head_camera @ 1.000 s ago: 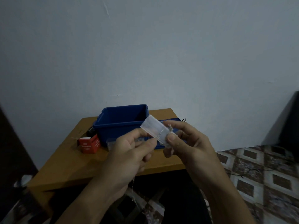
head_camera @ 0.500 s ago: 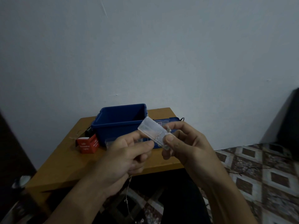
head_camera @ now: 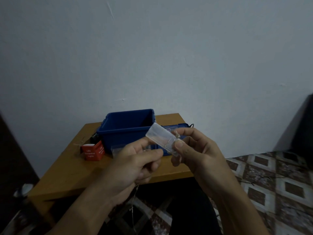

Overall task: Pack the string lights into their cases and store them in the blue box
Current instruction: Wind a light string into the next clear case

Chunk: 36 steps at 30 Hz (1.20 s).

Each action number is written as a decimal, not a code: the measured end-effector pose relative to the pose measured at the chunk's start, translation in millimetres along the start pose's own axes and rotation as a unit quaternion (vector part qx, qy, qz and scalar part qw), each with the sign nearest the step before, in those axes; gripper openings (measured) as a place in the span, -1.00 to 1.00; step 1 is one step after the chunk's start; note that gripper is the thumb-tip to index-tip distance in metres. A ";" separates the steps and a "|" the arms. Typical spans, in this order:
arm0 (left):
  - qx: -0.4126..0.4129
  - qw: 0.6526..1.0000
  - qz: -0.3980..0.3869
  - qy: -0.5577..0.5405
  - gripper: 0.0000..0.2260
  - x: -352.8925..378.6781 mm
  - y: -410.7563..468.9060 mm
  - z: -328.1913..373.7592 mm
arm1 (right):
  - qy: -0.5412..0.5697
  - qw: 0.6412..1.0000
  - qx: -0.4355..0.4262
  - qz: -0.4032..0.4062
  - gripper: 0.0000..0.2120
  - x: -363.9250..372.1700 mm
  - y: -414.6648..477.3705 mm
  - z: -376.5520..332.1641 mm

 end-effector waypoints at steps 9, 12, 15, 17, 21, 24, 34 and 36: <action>0.002 0.996 0.022 0.086 -0.76 -5.3 1.6 -5.9 | 0.028 1.000 -0.001 0.014 -0.74 -4.8 0.7 -1.8; -0.014 0.992 0.044 0.117 -0.76 -13.3 5.0 -9.6 | 0.042 0.999 -0.002 0.012 -0.75 -4.8 0.8 -4.2; -0.024 0.988 0.054 0.144 -0.73 -18.1 8.2 -11.7 | 0.070 0.998 0.003 0.000 -0.76 -4.4 0.3 -5.5; -0.034 0.985 0.046 0.160 -0.69 -19.4 10.2 -11.2 | 0.072 0.997 0.008 -0.019 -0.75 -2.6 -0.6 -6.1; -0.074 0.985 -0.015 0.156 -0.75 -19.4 13.1 -6.5 | 0.061 0.991 0.016 -0.114 -0.78 7.0 -7.0 -8.3; -0.075 0.980 -0.018 0.186 -0.85 -24.2 16.5 5.3 | 0.021 0.986 0.023 -0.162 -0.81 12.3 -10.7 -7.6; -0.073 0.951 0.001 0.299 -0.75 -12.0 23.0 45.0 | -0.171 0.972 0.047 -0.154 -0.84 11.5 -12.0 -1.6; -0.055 0.943 0.009 0.327 -0.73 -7.6 21.5 51.9 | -0.225 0.965 0.042 -0.130 -0.91 9.4 -10.6 -1.2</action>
Point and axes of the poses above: each hand's wrist, its own y-axis towards the middle knuckle, its own x-axis out of the palm, z = x × y, the point moved 7 cm from there along y, towards the middle knuckle, and after that the axes turned 9 degrees about -y, right-handed, at the moved point
